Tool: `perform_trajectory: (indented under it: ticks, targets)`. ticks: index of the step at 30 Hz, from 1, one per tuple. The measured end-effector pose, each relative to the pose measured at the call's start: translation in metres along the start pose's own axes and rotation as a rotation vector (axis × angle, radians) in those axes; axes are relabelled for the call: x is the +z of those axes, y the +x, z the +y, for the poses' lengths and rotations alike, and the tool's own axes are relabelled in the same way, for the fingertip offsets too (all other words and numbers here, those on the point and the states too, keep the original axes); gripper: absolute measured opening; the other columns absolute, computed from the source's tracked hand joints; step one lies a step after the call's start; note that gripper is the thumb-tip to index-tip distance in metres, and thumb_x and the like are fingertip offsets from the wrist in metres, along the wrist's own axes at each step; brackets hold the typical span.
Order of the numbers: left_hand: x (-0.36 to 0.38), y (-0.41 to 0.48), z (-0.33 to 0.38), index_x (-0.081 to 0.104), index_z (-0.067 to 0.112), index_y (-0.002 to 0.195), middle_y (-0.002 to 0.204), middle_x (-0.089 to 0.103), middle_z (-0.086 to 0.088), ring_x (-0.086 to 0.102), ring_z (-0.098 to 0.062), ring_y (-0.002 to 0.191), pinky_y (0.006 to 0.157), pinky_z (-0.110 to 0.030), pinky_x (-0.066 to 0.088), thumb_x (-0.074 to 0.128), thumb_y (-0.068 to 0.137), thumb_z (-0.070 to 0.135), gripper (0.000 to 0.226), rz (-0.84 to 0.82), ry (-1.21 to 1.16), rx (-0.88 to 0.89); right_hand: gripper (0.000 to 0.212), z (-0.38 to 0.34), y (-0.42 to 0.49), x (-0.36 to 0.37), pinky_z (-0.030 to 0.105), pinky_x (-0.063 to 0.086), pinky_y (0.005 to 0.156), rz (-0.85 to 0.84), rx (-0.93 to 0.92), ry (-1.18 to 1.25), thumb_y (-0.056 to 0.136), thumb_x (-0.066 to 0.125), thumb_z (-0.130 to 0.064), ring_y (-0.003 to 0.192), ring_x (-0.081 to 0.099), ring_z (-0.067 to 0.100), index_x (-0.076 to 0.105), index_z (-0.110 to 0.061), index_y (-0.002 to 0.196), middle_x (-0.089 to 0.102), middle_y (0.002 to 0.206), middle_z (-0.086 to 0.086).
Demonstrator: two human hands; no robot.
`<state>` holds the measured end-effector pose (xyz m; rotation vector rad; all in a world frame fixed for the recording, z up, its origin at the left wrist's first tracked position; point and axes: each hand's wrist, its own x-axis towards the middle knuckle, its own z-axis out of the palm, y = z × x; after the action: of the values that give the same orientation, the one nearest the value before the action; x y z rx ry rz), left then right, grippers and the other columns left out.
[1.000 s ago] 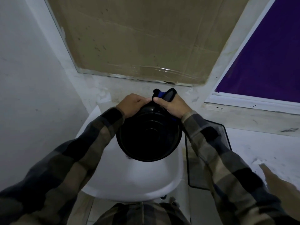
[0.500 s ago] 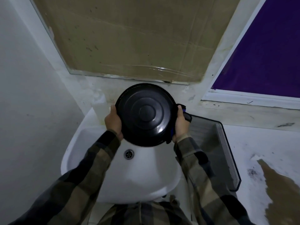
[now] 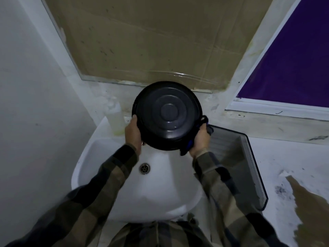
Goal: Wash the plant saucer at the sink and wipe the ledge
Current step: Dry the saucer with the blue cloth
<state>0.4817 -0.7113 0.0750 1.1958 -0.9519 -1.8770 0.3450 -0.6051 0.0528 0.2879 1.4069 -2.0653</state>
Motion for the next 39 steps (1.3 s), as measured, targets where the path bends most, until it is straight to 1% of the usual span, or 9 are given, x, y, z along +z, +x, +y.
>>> perform_trajectory:
  ticks: [4,10,14,18,22,25,28,34,39]
  targets:
    - [-0.006,0.019,0.031,0.067,0.006,0.105,0.101,0.068,-0.008,0.061,-0.019,0.087,0.076,-0.026,0.049,0.052,0.095,0.032,0.032,-0.091,0.387,0.123,0.019,-0.042,0.009,-0.011,0.018,0.049,0.060,-0.177,-0.210,-0.433,0.093,0.057,-0.030,0.067,0.061,0.008,0.062,-0.014,0.086,0.067,0.072,-0.003]
    - [0.020,0.020,0.048,0.064,-0.008,0.081,0.077,0.060,-0.009,0.056,-0.017,0.073,0.073,-0.028,0.044,0.056,0.093,0.033,0.044,-0.609,0.994,0.284,0.016,-0.051,0.013,-0.002,0.036,0.050,0.077,-0.619,-0.297,-0.868,0.090,0.062,-0.025,0.082,0.066,0.022,0.069,-0.011,0.091,0.071,0.082,0.004]
    - [0.017,0.025,0.039,0.062,-0.015,0.085,0.076,0.056,-0.009,0.052,-0.015,0.073,0.071,-0.027,0.042,0.054,0.095,0.029,0.046,-0.541,0.876,0.300,0.029,-0.044,0.007,0.000,0.035,0.051,0.076,-0.511,-0.335,-0.737,0.087,0.066,-0.029,0.090,0.066,0.026,0.066,-0.006,0.104,0.070,0.094,0.011]
    - [0.003,0.021,0.029,0.066,0.008,0.086,0.076,0.062,-0.002,0.056,-0.014,0.070,0.065,-0.023,0.046,0.047,0.098,0.031,0.033,-0.258,0.616,0.246,0.018,-0.026,-0.001,-0.020,0.027,0.050,0.069,-0.132,-0.117,-0.424,0.088,0.063,-0.031,0.082,0.063,0.019,0.064,-0.014,0.095,0.067,0.094,0.006]
    - [0.006,0.011,0.005,0.063,0.011,0.086,0.088,0.062,-0.007,0.056,-0.019,0.080,0.072,-0.026,0.045,0.043,0.098,0.034,0.033,0.022,0.322,0.168,0.054,0.019,0.002,-0.035,0.036,0.047,0.097,0.144,-0.003,-0.181,0.088,0.056,-0.046,0.106,0.058,0.024,0.053,-0.008,0.127,0.060,0.122,0.008]
    - [0.019,-0.002,-0.016,0.063,0.015,0.109,0.108,0.065,-0.004,0.060,-0.019,0.099,0.092,-0.030,0.049,0.038,0.100,0.036,0.034,0.102,-0.006,0.043,0.048,0.061,-0.010,-0.028,0.044,0.042,0.104,0.075,0.146,-0.071,0.091,0.046,-0.056,0.111,0.056,0.027,0.054,-0.018,0.120,0.058,0.126,0.006]
    - [0.020,-0.003,-0.018,0.065,0.020,0.100,0.105,0.065,0.000,0.059,-0.021,0.104,0.097,-0.034,0.048,0.036,0.101,0.032,0.031,0.105,-0.027,0.076,0.054,0.077,-0.013,-0.026,0.049,0.042,0.103,0.062,0.197,-0.126,0.084,0.049,-0.063,0.112,0.056,0.030,0.056,-0.020,0.115,0.060,0.124,0.008]
    - [-0.015,0.011,0.008,0.062,0.017,0.108,0.103,0.064,0.002,0.059,-0.013,0.095,0.087,-0.025,0.050,0.034,0.101,0.029,0.031,0.160,0.020,0.265,0.050,0.031,0.005,-0.034,0.020,0.033,0.089,0.089,-0.125,-0.711,0.100,0.041,-0.035,0.121,0.049,0.030,0.046,0.002,0.132,0.053,0.130,0.018]
    - [-0.033,0.010,0.008,0.058,0.006,0.094,0.085,0.056,0.004,0.052,-0.012,0.082,0.079,-0.027,0.047,0.035,0.101,0.029,0.033,0.222,0.084,0.336,0.037,0.020,0.048,-0.025,0.030,0.040,0.082,-0.007,-0.364,-1.236,0.100,0.042,-0.024,0.108,0.056,0.037,0.054,0.004,0.120,0.059,0.117,0.024]
